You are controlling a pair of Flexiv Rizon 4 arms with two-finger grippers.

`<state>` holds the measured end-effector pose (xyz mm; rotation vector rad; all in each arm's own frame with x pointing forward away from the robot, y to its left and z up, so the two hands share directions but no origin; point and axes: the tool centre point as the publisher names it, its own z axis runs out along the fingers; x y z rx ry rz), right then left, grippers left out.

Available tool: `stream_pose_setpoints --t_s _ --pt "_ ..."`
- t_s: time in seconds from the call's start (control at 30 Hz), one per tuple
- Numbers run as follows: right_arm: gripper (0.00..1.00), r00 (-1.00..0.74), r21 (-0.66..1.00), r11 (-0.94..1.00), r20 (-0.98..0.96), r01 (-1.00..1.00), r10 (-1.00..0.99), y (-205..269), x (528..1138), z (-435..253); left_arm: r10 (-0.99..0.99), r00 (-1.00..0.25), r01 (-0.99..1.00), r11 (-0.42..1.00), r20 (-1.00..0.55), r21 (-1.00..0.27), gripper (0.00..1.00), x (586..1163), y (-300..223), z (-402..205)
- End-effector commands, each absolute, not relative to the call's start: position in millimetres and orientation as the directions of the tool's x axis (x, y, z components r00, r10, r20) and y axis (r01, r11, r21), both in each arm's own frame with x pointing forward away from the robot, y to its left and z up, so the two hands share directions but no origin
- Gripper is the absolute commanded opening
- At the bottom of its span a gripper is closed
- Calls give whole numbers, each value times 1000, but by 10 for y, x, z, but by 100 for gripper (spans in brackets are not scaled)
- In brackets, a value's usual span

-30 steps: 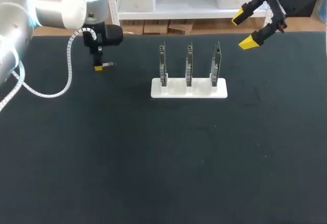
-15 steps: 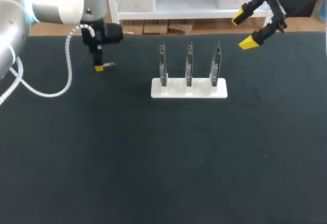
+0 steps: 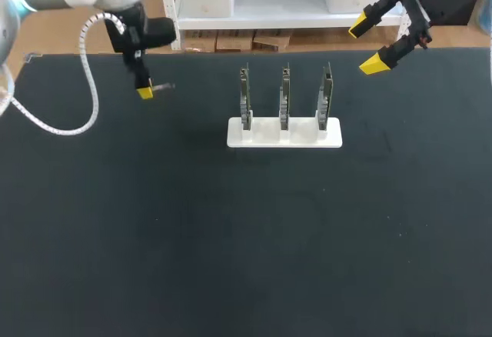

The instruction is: Pick up the optical module with the left hand, and insert it into the network port with the right hand.

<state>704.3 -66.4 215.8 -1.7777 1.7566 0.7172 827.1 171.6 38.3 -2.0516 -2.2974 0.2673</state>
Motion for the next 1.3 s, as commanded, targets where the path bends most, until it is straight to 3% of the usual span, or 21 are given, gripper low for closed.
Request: stream_pose_setpoints --t_s 0.03,0.63,1.3 --pt "100 11 -7 -8 -698 -1000 -716 -662 7039 2158 989 -97 982 78 -108 -172 0 8234 1711 593" --pt "100 11 -7 -8 -698 -1000 -716 -662 7039 2158 977 -45 998 36 -210 -46 0 7987 1689 1104" --pt "100 11 -7 -8 -698 -1000 -716 -662 7039 2158 977 -45 998 36 -210 -46 0 7987 1689 1104"
